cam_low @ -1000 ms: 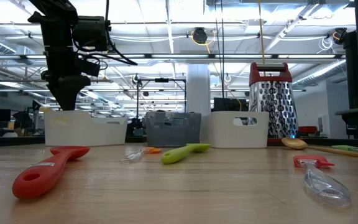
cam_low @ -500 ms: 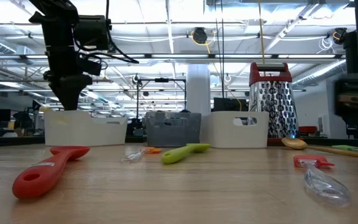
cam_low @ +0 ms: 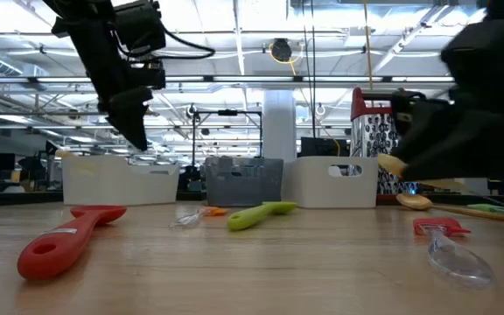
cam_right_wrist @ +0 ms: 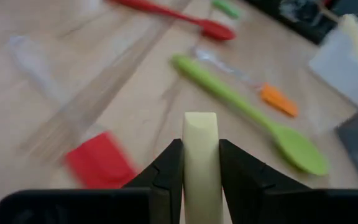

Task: Pick & Place Kitchen Items
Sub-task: Put the yellow knife into the left white bin

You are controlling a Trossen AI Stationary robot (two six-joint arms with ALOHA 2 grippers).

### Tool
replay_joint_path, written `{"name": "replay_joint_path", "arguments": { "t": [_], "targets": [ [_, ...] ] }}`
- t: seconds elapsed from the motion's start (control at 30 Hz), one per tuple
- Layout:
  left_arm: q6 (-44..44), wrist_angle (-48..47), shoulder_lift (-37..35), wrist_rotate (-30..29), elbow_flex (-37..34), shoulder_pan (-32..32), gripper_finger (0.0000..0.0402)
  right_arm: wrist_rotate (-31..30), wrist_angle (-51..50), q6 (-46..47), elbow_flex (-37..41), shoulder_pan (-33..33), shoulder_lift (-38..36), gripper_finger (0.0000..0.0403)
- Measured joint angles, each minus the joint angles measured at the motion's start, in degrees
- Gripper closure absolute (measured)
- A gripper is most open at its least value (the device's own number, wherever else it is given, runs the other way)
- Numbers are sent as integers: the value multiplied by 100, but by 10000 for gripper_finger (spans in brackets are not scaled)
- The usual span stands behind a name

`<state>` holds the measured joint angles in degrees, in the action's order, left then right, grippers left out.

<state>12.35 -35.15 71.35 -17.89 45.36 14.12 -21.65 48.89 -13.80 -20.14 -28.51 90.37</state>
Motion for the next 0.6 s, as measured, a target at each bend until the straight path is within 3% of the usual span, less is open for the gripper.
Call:
{"name": "replay_joint_path", "arguments": {
  "t": [0.13, 0.33, 0.6],
  "targets": [
    [-316, 526, 0, 3, 0, -135, 256, -97, 393, -84, -4, 412, -7, 325],
    [-515, 1375, 0, 5, 0, -289, 256, -1015, 796, -195, -4, 1031, -9, 327],
    [42, 2343, 0, 131, 0, -379, 256, -996, 1016, -502, -339, 1732, -11, 327]
  ]
}}
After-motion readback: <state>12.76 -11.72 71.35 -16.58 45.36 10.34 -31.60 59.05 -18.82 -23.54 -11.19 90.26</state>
